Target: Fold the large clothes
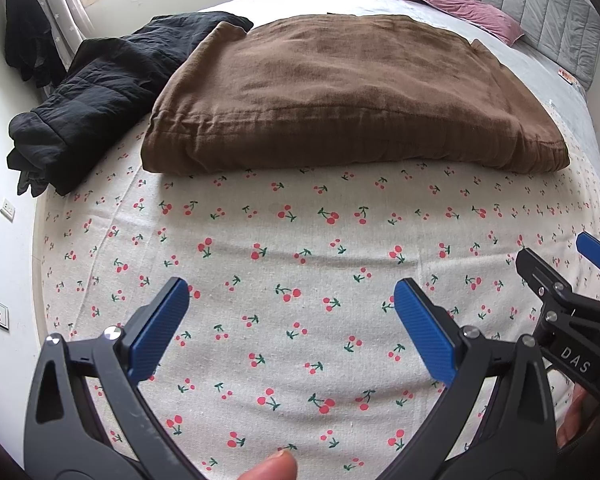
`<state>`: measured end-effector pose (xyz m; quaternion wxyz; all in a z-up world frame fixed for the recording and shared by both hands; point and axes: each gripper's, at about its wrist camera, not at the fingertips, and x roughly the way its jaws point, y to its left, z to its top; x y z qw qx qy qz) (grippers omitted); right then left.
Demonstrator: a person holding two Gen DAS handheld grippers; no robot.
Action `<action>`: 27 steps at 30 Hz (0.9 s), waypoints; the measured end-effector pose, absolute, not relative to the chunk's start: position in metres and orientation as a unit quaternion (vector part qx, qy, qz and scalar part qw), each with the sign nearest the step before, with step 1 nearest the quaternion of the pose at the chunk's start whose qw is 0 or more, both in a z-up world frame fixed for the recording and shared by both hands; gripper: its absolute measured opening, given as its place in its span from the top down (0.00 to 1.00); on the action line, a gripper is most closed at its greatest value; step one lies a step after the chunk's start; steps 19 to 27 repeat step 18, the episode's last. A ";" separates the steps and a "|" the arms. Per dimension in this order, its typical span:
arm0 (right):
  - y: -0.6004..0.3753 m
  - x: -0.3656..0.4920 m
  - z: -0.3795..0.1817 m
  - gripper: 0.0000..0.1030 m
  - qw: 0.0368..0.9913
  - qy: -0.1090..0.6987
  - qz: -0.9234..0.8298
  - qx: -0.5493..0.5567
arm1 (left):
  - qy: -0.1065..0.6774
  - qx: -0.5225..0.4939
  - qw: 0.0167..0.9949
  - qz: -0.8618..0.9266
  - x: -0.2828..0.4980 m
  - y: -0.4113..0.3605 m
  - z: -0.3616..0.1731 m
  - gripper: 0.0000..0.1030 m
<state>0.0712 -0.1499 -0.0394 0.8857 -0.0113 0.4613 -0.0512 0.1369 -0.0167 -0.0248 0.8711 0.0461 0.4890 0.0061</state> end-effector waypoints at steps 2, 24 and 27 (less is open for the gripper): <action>-0.150 0.071 -0.039 0.08 0.885 0.462 -0.051 -0.011 | 0.489 0.046 0.871 0.006 0.136 -0.017 -0.026 0.01; -0.148 0.060 -0.038 0.08 0.883 0.466 -0.054 -0.024 | 0.500 0.053 0.864 -0.005 0.128 -0.014 -0.031 0.01; -0.148 0.060 -0.038 0.08 0.883 0.466 -0.054 -0.024 | 0.500 0.053 0.864 -0.005 0.128 -0.014 -0.031 0.01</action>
